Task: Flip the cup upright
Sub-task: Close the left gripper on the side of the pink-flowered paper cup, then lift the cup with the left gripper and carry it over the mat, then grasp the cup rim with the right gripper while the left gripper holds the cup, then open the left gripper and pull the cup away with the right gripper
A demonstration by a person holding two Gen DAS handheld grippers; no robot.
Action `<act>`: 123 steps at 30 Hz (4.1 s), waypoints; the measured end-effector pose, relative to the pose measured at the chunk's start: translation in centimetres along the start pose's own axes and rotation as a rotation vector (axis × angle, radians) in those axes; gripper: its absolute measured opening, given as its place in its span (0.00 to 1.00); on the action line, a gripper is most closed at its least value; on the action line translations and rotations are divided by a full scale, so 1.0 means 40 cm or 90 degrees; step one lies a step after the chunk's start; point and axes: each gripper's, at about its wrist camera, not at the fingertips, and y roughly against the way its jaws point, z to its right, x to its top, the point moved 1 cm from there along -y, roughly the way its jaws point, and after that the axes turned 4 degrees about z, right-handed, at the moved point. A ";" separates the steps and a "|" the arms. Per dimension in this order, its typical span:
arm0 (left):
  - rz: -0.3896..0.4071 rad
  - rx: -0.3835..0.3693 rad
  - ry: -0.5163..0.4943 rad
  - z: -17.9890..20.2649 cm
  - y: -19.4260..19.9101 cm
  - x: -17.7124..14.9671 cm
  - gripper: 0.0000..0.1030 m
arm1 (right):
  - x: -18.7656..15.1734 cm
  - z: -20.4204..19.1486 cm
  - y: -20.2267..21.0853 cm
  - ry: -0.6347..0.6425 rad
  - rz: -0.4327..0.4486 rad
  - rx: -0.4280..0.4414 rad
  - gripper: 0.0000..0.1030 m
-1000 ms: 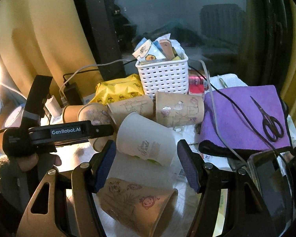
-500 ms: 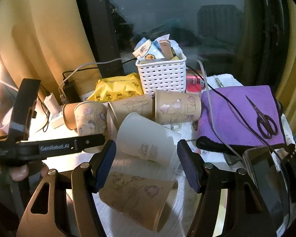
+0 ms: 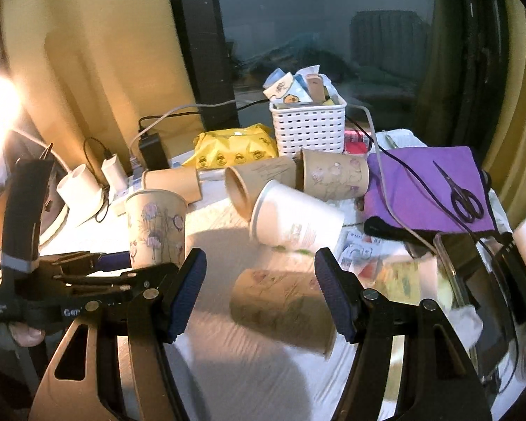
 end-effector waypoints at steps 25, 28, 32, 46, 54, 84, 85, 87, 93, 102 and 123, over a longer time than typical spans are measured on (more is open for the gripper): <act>0.076 -0.080 -0.132 -0.008 0.338 -0.311 0.61 | -0.154 -0.273 0.273 0.024 0.039 -0.026 0.66; 0.089 -0.101 -0.146 -0.010 0.367 -0.348 0.61 | -0.176 -0.297 0.314 0.018 0.053 -0.030 0.66; 0.105 -0.125 -0.162 -0.020 0.396 -0.388 0.61 | -0.214 -0.322 0.369 0.009 0.078 -0.023 0.66; 0.252 -0.156 -0.287 -0.033 0.508 -0.472 0.61 | -0.292 -0.461 0.438 0.072 0.059 0.069 0.66; 0.290 -0.209 -0.348 0.005 0.540 -0.518 0.61 | -0.295 -0.474 0.438 0.041 0.046 0.148 0.73; 0.328 -0.214 -0.444 0.059 0.584 -0.579 0.61 | -0.287 -0.445 0.393 0.015 0.005 0.179 0.70; 0.327 -0.214 -0.443 0.058 0.583 -0.579 0.61 | -0.287 -0.444 0.394 0.015 0.006 0.179 0.69; 0.324 -0.211 -0.442 0.059 0.581 -0.577 0.62 | -0.288 -0.443 0.392 0.015 0.005 0.179 0.69; 0.314 -0.209 -0.436 0.057 0.573 -0.570 0.63 | -0.286 -0.435 0.383 0.010 -0.001 0.182 0.67; 0.296 -0.206 -0.422 0.048 0.562 -0.556 0.64 | -0.289 -0.437 0.382 0.016 0.004 0.167 0.66; 0.209 -0.214 -0.295 -0.028 0.492 -0.481 0.72 | -0.268 -0.425 0.384 0.053 0.047 0.074 0.65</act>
